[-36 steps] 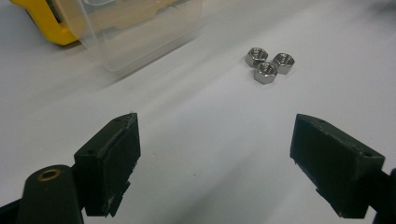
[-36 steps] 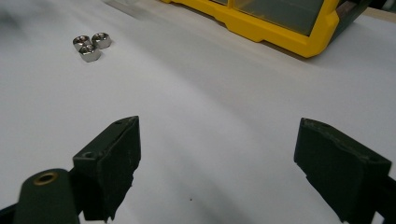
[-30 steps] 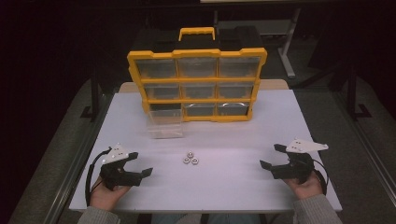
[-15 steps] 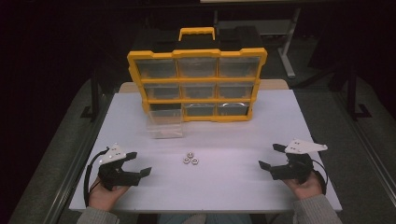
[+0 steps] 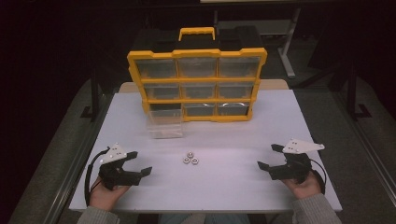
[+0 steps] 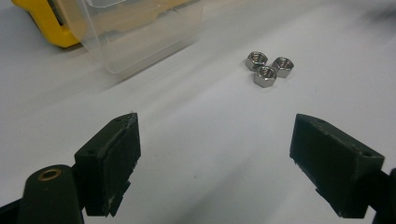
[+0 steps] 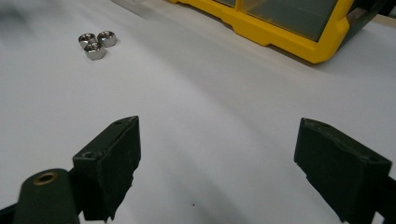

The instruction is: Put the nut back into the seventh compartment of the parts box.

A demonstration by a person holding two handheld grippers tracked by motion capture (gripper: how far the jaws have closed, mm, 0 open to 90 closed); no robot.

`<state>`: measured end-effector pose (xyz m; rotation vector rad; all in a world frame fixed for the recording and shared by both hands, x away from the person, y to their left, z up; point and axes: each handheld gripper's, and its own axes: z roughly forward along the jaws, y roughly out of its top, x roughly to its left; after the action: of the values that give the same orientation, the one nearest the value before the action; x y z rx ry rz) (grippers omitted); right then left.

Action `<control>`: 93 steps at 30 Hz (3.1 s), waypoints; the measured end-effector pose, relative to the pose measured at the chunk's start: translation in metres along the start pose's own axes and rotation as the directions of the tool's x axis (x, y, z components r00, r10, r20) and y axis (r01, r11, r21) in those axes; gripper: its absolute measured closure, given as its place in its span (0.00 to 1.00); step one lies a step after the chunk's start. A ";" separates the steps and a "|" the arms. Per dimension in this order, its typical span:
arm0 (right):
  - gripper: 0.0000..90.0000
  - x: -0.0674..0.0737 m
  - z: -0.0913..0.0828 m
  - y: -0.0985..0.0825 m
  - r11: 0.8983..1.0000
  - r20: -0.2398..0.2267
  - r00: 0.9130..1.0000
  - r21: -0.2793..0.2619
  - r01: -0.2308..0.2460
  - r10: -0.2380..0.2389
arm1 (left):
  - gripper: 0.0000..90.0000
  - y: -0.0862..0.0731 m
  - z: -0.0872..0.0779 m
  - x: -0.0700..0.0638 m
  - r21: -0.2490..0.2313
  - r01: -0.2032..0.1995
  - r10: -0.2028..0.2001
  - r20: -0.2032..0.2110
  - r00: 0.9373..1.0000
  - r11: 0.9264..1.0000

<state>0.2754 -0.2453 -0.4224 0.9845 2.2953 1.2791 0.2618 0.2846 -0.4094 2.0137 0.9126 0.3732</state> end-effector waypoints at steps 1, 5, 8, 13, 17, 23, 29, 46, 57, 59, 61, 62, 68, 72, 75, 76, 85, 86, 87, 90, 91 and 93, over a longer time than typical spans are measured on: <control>0.15 0.000 0.000 0.000 1.000 -0.001 1.000 0.001 0.004 -0.004 | 0.18 0.000 0.000 0.000 -0.001 0.000 0.000 0.000 1.000 1.000; 0.16 0.002 -0.002 0.003 1.000 -0.016 1.000 -0.004 -0.006 0.006 | 0.18 0.001 0.000 0.000 -0.002 -0.011 0.011 0.003 1.000 1.000; 0.15 0.001 -0.003 0.006 1.000 -0.018 1.000 -0.001 -0.004 0.004 | 0.18 0.001 0.001 -0.001 -0.005 -0.008 0.008 0.006 1.000 1.000; 0.15 0.001 -0.002 0.011 1.000 -0.033 0.999 0.000 -0.024 0.024 | 0.18 0.002 0.002 -0.001 -0.005 -0.012 0.012 0.009 1.000 1.000; 0.15 0.006 0.004 0.017 1.000 -0.040 0.999 0.022 -0.003 0.004 | 0.18 0.002 0.003 -0.004 -0.002 -0.014 0.014 0.010 1.000 1.000; 0.15 0.013 0.007 0.024 0.998 -0.060 0.998 0.046 0.033 -0.031 | 0.18 0.002 0.003 -0.004 -0.004 -0.026 0.026 0.009 1.000 1.000; 0.15 0.018 0.012 0.036 0.996 -0.082 0.996 0.073 0.042 -0.036 | 0.18 0.002 0.003 -0.004 -0.003 -0.021 0.021 0.008 1.000 1.000; 0.17 0.046 0.045 0.081 0.976 -0.198 0.975 0.169 0.136 -0.102 | 0.18 0.003 0.002 -0.003 0.000 -0.033 0.033 0.016 0.999 0.999; 0.26 0.061 0.084 0.104 0.960 -0.273 0.959 0.236 0.148 -0.081 | 0.18 0.002 0.002 -0.001 -0.012 -0.026 0.027 0.017 1.000 1.000; 0.29 0.065 0.090 0.108 0.956 -0.277 0.957 0.249 0.155 -0.084 | 0.18 0.003 0.002 -0.001 -0.011 -0.030 0.030 0.015 0.999 0.999; 0.31 0.069 0.095 0.111 0.952 -0.285 0.954 0.255 0.169 -0.093 | 0.18 0.003 0.002 -0.001 -0.011 -0.030 0.030 0.015 0.999 0.999; 0.32 0.071 0.098 0.113 0.950 -0.290 0.952 0.259 0.172 -0.094 | 0.18 0.002 0.002 -0.001 -0.014 -0.029 0.029 0.017 0.999 0.999; 0.37 0.081 0.115 0.119 0.940 -0.320 0.939 0.266 0.215 -0.124 | 0.18 0.003 0.002 -0.001 -0.013 -0.030 0.030 0.018 0.999 0.999; 0.41 0.087 0.128 0.120 0.925 -0.340 0.929 0.288 0.249 -0.145 | 0.18 0.003 0.002 -0.001 -0.012 -0.028 0.029 0.019 0.999 1.000; 0.44 0.089 0.138 0.120 0.914 -0.344 0.927 0.310 0.263 -0.151 | 0.18 0.003 0.001 -0.001 -0.012 -0.030 0.030 0.019 0.999 0.999; 0.44 0.090 0.142 0.120 0.909 -0.349 0.922 0.307 0.281 -0.167 | 0.18 0.003 0.001 -0.001 -0.013 -0.030 0.030 0.020 0.999 0.999; 0.52 0.101 0.164 0.119 0.883 -0.385 0.903 0.336 0.328 -0.189 | 0.18 0.003 0.002 0.000 -0.017 -0.029 0.029 0.020 0.999 0.999; 0.53 0.101 0.166 0.118 0.879 -0.388 0.902 0.342 0.333 -0.191 | 0.18 0.003 0.002 0.000 -0.016 -0.029 0.029 0.020 0.999 0.999; 0.54 0.101 0.168 0.118 0.876 -0.392 0.899 0.343 0.340 -0.195 | 0.18 0.003 0.002 0.000 -0.016 -0.029 0.029 0.020 0.999 0.999; 0.57 0.103 0.175 0.118 0.864 -0.405 0.892 0.355 0.356 -0.202 | 0.18 0.003 0.001 0.000 -0.017 -0.027 0.028 0.020 0.999 0.999; 0.59 0.103 0.177 0.117 0.861 -0.410 0.888 0.356 0.364 -0.206 | 0.18 0.003 0.001 0.000 -0.014 -0.028 0.029 0.021 0.999 1.000; 0.60 0.105 0.182 0.116 0.848 -0.418 0.881 0.364 0.385 -0.221 | 0.18 0.003 0.000 0.001 -0.011 -0.029 0.029 0.020 0.999 1.000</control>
<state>0.3540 -0.0183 -0.4183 0.4755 2.9697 0.8772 0.2636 0.2838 -0.4072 2.0192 0.8678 0.3721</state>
